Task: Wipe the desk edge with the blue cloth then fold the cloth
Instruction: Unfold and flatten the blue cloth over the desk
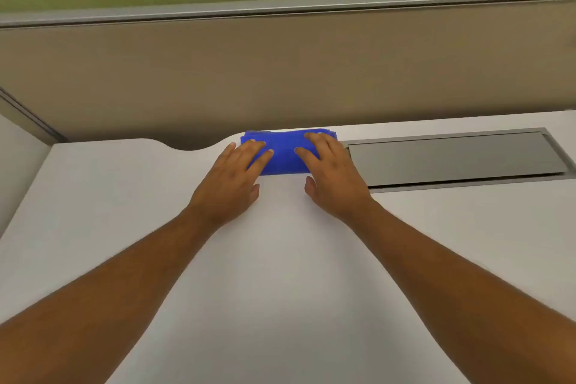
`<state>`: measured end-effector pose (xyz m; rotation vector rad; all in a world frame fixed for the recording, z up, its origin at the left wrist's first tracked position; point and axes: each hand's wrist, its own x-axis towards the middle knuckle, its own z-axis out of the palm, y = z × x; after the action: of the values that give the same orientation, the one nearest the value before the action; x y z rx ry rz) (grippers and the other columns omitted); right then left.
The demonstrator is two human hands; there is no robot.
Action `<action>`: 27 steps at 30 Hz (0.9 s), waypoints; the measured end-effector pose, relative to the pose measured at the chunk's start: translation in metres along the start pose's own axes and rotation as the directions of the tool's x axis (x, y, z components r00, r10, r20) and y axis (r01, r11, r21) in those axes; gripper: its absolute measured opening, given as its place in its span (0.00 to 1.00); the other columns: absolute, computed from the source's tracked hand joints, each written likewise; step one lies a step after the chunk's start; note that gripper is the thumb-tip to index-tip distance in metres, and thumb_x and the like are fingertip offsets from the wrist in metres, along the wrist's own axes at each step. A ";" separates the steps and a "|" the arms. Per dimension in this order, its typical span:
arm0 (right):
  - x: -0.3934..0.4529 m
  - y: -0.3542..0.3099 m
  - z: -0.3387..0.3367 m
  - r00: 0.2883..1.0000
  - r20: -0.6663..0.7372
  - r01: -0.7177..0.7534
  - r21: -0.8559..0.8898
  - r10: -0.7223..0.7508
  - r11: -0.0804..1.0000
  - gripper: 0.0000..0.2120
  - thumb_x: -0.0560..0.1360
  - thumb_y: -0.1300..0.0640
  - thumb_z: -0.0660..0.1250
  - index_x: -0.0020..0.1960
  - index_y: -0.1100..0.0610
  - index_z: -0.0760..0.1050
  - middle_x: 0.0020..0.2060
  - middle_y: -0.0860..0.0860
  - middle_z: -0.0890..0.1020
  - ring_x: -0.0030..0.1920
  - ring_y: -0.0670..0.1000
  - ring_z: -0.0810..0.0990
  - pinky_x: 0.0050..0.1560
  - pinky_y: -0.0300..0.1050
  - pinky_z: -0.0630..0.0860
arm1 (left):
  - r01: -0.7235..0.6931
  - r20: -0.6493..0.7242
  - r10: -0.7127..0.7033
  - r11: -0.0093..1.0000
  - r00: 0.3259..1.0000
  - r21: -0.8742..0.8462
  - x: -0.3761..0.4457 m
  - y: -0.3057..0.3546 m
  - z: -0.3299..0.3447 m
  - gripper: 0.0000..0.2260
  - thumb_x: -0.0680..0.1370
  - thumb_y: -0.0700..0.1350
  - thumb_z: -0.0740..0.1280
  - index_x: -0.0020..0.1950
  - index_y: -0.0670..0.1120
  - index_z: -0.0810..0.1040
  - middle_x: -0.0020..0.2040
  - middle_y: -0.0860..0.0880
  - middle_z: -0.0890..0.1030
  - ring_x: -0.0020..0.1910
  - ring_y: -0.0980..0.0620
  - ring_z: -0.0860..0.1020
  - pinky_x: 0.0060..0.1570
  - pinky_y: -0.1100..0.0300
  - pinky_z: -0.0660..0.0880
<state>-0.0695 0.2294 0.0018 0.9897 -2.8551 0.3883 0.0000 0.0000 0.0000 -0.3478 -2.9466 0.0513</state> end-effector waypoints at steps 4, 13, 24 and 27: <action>0.023 0.006 0.010 0.991 0.134 0.010 0.024 -0.014 1.000 0.26 0.79 0.61 0.68 0.77 0.56 0.70 0.79 0.57 0.68 0.76 0.60 0.68 0.76 0.56 0.67 | -0.027 0.031 0.029 0.997 0.999 -0.066 0.018 -0.011 0.015 0.27 0.75 0.46 0.75 0.73 0.42 0.75 0.70 0.41 0.78 0.67 0.40 0.77 0.68 0.45 0.73; 0.034 0.010 0.020 0.995 0.088 -0.061 0.094 0.053 0.994 0.21 0.80 0.64 0.64 0.72 0.58 0.75 0.66 0.58 0.80 0.64 0.60 0.77 0.68 0.56 0.74 | 0.037 -0.080 -0.051 0.985 0.995 -0.167 0.038 -0.009 0.020 0.20 0.70 0.34 0.73 0.63 0.40 0.82 0.54 0.40 0.85 0.51 0.37 0.83 0.50 0.46 0.82; -0.054 -0.040 -0.040 0.937 -0.011 -0.289 0.538 0.350 0.792 0.16 0.74 0.67 0.64 0.58 0.56 0.81 0.52 0.50 0.82 0.51 0.50 0.79 0.54 0.43 0.77 | 0.189 -0.091 -0.451 0.537 0.888 -0.822 -0.026 0.059 -0.089 0.15 0.72 0.34 0.70 0.55 0.49 0.85 0.52 0.57 0.85 0.53 0.56 0.82 0.51 0.67 0.76; -0.086 -0.066 -0.064 0.926 -0.003 -0.302 0.596 0.379 0.744 0.15 0.74 0.67 0.65 0.57 0.54 0.79 0.52 0.46 0.79 0.50 0.44 0.78 0.51 0.32 0.72 | 0.216 -0.013 -0.500 0.398 0.866 -0.892 -0.053 0.075 -0.122 0.13 0.74 0.34 0.71 0.52 0.51 0.85 0.50 0.58 0.86 0.52 0.55 0.83 0.50 0.64 0.79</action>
<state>0.0393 0.2477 0.0629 0.4395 -2.8318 1.3855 0.0895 0.0621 0.1076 0.2068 -2.3970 -1.4878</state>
